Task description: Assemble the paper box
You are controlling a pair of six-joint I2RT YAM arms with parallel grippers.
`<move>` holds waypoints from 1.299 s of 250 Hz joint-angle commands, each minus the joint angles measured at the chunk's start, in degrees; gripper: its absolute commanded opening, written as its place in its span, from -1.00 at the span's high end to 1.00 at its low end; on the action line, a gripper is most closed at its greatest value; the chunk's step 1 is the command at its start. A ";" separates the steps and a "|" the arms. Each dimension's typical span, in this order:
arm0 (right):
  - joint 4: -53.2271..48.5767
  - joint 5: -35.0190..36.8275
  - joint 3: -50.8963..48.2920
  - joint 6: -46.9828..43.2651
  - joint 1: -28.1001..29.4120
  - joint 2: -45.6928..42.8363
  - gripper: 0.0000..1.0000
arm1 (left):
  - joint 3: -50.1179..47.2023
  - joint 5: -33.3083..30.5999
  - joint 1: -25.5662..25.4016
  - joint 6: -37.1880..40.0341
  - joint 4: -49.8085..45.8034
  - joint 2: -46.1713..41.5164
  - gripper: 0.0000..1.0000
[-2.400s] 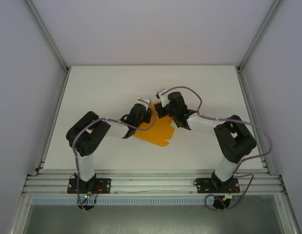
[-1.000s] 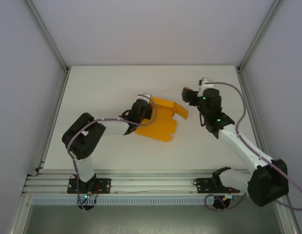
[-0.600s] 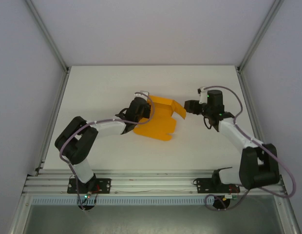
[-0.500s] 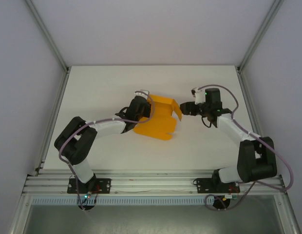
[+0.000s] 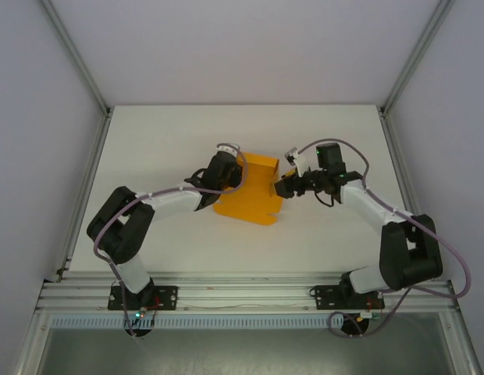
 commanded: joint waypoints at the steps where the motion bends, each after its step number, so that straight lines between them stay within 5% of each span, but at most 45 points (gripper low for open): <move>1: 6.11 10.60 0.96 2.85 1.51 0.89 -0.30 | 1.54 1.99 0.33 -0.39 -0.38 -2.51 1.00; 64: 23.06 17.03 -1.12 9.92 2.85 3.53 -0.29 | 0.87 6.08 0.16 1.61 1.26 -3.22 1.00; 114: 26.13 26.42 1.26 9.22 7.85 6.91 0.28 | 1.67 5.79 -0.36 1.79 0.65 -3.22 1.00; 196: 33.45 34.53 1.35 12.12 10.22 9.72 0.92 | 2.92 6.56 -0.75 2.52 0.24 -2.73 1.00; 243: 30.97 66.49 3.68 23.27 14.38 9.96 1.00 | 3.67 3.60 -0.89 0.20 -1.26 -2.88 1.00; 283: 11.44 91.70 12.59 33.09 16.50 15.02 1.00 | 4.78 2.45 -0.90 -1.65 -2.58 -2.04 1.00; 325: 8.47 94.15 14.01 33.58 16.79 16.26 1.00 | 5.56 2.92 -0.89 -2.11 -3.57 -1.27 1.00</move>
